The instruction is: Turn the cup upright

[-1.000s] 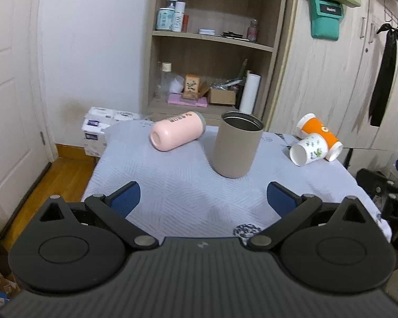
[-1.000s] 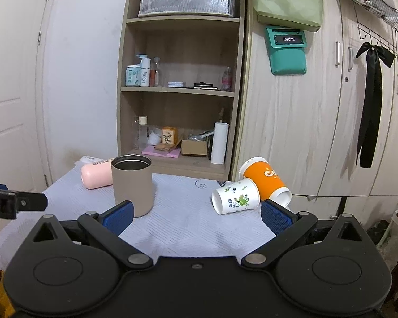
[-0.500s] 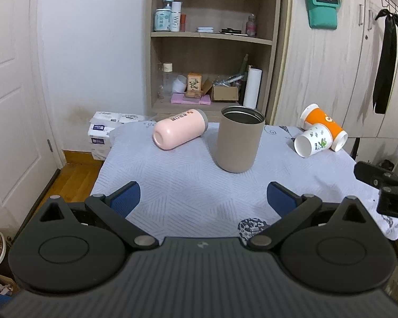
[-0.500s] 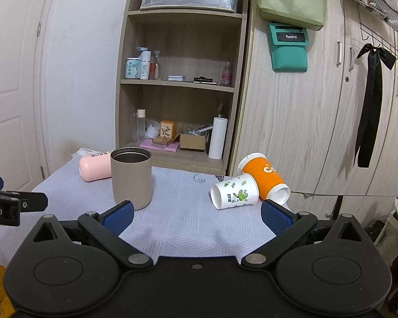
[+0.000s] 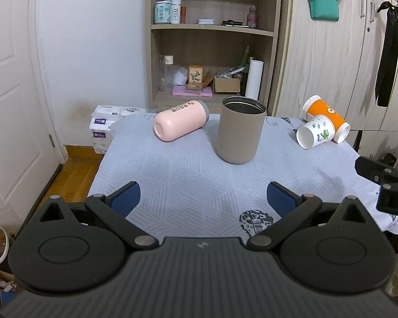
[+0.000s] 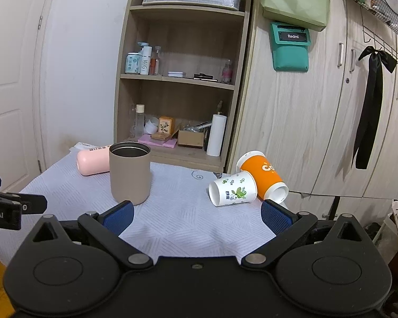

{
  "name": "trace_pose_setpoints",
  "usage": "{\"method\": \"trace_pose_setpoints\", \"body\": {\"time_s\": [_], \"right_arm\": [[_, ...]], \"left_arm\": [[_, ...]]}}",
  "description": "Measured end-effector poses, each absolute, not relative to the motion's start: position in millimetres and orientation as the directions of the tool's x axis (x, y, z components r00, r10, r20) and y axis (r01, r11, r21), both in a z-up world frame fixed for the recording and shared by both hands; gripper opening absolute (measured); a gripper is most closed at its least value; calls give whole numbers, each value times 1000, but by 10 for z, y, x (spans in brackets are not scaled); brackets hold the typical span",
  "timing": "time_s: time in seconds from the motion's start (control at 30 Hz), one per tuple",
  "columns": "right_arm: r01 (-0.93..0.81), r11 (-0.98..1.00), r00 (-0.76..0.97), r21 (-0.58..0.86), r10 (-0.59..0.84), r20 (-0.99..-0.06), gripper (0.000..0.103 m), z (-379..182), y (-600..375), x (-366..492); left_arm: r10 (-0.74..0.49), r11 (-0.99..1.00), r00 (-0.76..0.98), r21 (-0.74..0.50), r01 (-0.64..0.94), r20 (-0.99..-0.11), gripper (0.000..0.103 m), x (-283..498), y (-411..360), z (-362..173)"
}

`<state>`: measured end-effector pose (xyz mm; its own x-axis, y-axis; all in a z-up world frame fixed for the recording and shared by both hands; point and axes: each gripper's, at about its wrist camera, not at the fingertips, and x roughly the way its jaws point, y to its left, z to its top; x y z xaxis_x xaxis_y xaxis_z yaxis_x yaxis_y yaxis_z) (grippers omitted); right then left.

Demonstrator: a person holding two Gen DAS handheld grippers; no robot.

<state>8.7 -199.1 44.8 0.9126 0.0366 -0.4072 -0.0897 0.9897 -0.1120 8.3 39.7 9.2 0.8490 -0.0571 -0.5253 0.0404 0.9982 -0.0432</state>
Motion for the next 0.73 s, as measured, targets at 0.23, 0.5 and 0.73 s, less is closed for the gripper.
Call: {"method": "trace_pose_setpoints", "body": {"time_s": [0.23,0.5,0.73], "right_arm": [[-93,989,913,-116,38,-405,103,454,-1980,85],[-83,989,914,-119,28,-405,103,451,-1975,77],[-81,990,914,-119,26,-406,103,449,-1981,77]], "left_arm": [[-20,1000,857,-31,4,-515,103,33,400,95],[12,1000,865,7,-10,-502,103,33,388,71],[11,1000,864,2,-11,-504,103,28,385,81]]}}
